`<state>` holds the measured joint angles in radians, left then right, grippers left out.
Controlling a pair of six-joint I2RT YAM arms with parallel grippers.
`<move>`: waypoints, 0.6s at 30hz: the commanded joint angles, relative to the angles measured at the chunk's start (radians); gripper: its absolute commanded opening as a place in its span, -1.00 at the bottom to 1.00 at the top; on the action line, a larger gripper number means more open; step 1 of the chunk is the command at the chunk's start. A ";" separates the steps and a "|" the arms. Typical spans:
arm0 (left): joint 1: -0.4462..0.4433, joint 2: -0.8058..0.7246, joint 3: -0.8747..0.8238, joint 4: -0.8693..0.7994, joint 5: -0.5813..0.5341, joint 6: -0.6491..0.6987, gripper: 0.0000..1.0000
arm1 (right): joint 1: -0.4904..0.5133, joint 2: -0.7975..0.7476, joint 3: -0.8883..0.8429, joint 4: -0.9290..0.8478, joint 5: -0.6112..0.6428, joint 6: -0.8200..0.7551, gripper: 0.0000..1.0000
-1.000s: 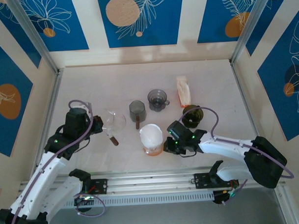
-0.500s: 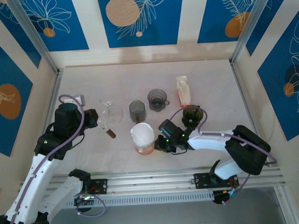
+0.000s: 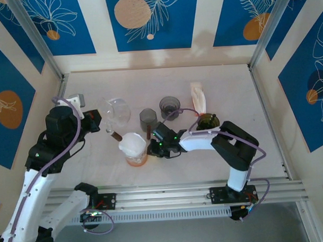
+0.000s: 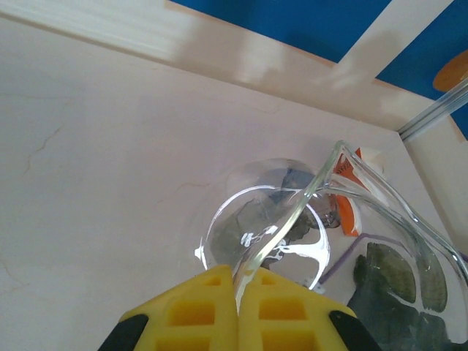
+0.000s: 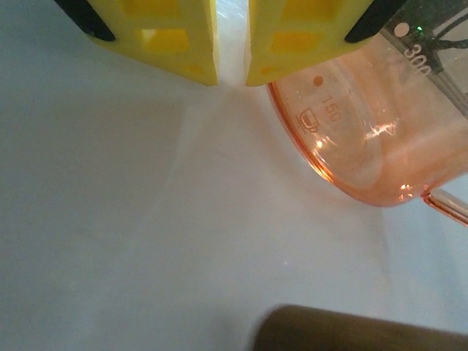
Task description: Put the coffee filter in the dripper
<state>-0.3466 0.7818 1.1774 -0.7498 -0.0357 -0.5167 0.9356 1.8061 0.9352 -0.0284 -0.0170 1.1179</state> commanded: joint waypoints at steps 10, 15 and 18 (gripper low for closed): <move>0.015 0.054 0.056 0.080 0.158 -0.017 -1.00 | 0.023 0.034 0.089 -0.030 -0.019 -0.021 -0.65; 0.013 0.075 0.043 0.126 0.222 -0.048 -1.00 | 0.020 -0.130 -0.029 -0.089 0.077 -0.044 -0.60; -0.006 0.098 0.041 0.161 0.263 -0.073 -1.00 | 0.020 -0.258 -0.100 -0.151 0.155 -0.054 -0.59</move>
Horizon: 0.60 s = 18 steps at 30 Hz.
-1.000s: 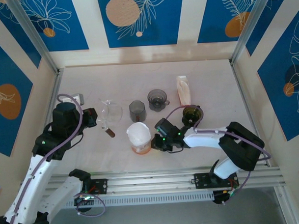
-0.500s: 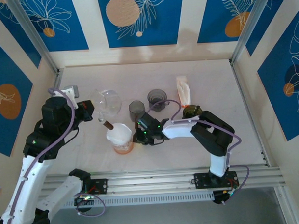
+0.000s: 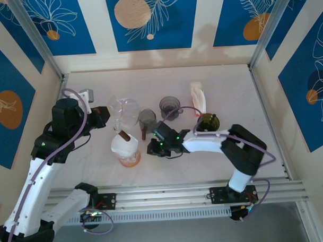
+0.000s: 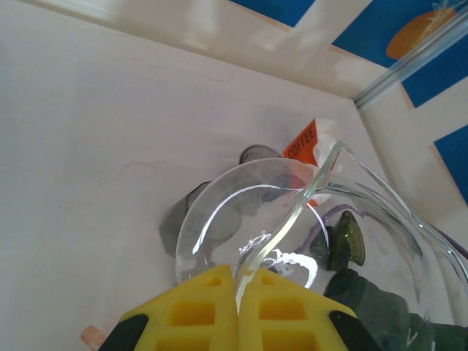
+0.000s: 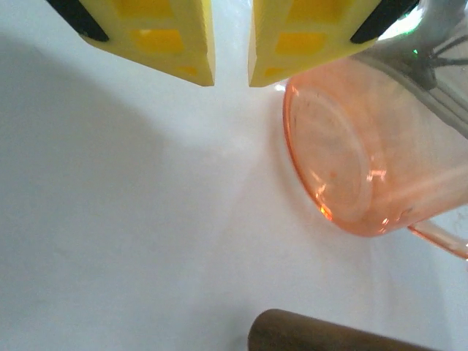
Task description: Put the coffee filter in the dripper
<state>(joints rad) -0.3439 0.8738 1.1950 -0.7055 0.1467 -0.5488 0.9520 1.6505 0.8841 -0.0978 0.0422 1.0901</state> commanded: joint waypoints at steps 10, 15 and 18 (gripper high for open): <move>-0.417 0.147 0.033 0.160 -0.133 -0.014 -1.00 | -0.071 -0.670 -0.192 -0.500 0.406 -0.035 -0.55; -0.589 0.245 0.010 0.177 -0.222 -0.005 -1.00 | -0.135 -1.002 -0.199 -0.741 0.527 -0.043 -0.53; -0.663 0.315 -0.002 0.187 -0.261 -0.004 -1.00 | -0.168 -1.124 -0.190 -0.817 0.539 -0.057 -0.50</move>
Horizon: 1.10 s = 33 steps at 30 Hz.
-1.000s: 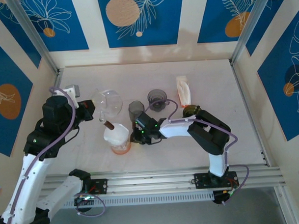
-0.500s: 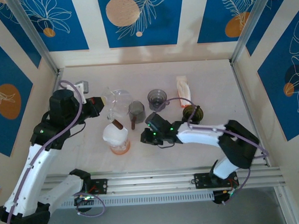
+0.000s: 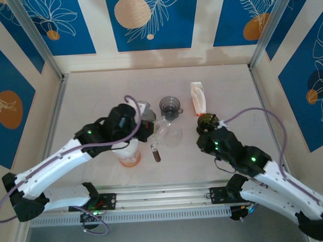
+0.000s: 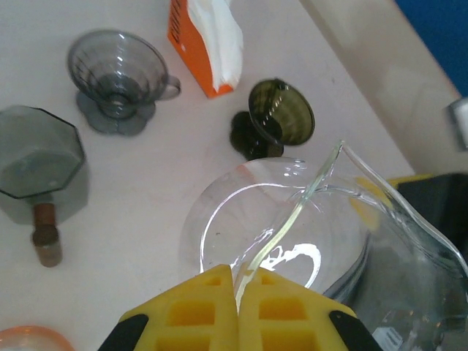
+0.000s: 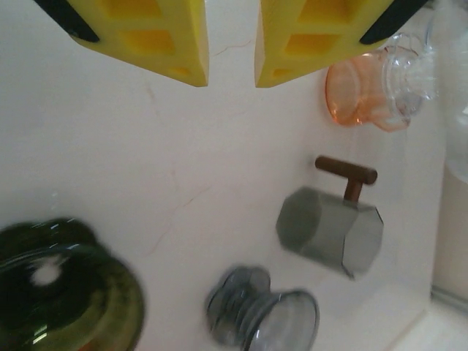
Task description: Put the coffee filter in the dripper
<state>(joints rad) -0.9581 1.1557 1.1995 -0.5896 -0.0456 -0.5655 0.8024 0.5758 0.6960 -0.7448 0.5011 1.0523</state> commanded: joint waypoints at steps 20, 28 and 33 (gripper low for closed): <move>-0.153 0.290 -0.119 0.078 -0.216 0.005 -1.00 | -0.026 -0.061 -0.063 -0.098 -0.004 -0.034 -0.46; -0.151 0.348 -0.126 0.115 -0.173 -0.014 -1.00 | -0.025 -0.060 -0.070 -0.090 -0.014 -0.029 -0.45; -0.147 0.359 -0.124 0.103 -0.194 -0.010 -1.00 | -0.020 -0.061 -0.075 -0.082 -0.022 -0.024 -0.45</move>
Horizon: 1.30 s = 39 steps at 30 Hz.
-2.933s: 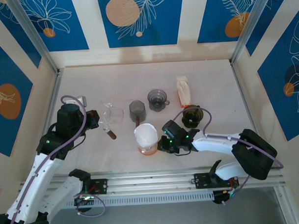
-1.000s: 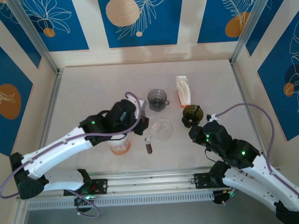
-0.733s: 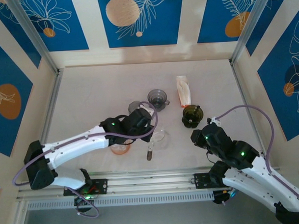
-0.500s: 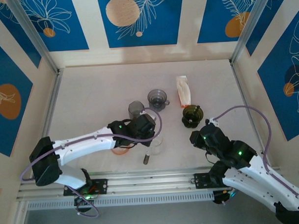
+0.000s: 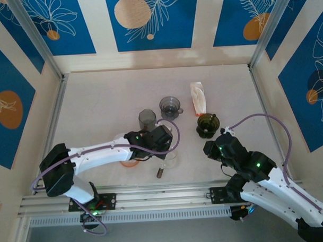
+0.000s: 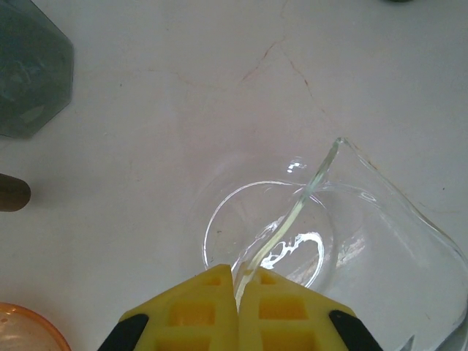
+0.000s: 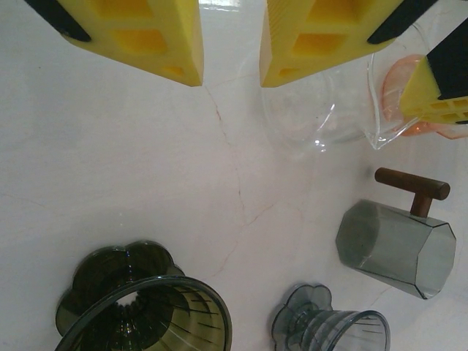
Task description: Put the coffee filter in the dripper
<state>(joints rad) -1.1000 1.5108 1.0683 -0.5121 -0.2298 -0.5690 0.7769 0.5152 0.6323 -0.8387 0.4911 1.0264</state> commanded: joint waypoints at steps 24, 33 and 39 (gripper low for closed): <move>0.044 -0.164 0.044 0.027 0.004 0.002 0.21 | 0.010 0.017 -0.028 0.051 -0.038 -0.001 -0.15; 0.136 -0.431 0.070 0.016 -0.007 0.056 0.89 | 0.009 0.143 -0.011 0.128 -0.111 -0.061 0.07; 0.150 -0.596 0.029 -0.047 -0.136 0.100 0.99 | 0.011 0.293 0.059 0.189 -0.140 -0.136 0.14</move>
<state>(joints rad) -0.9577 0.9607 1.1172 -0.5049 -0.2867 -0.5060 0.7834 0.7631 0.6346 -0.7002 0.3832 0.9463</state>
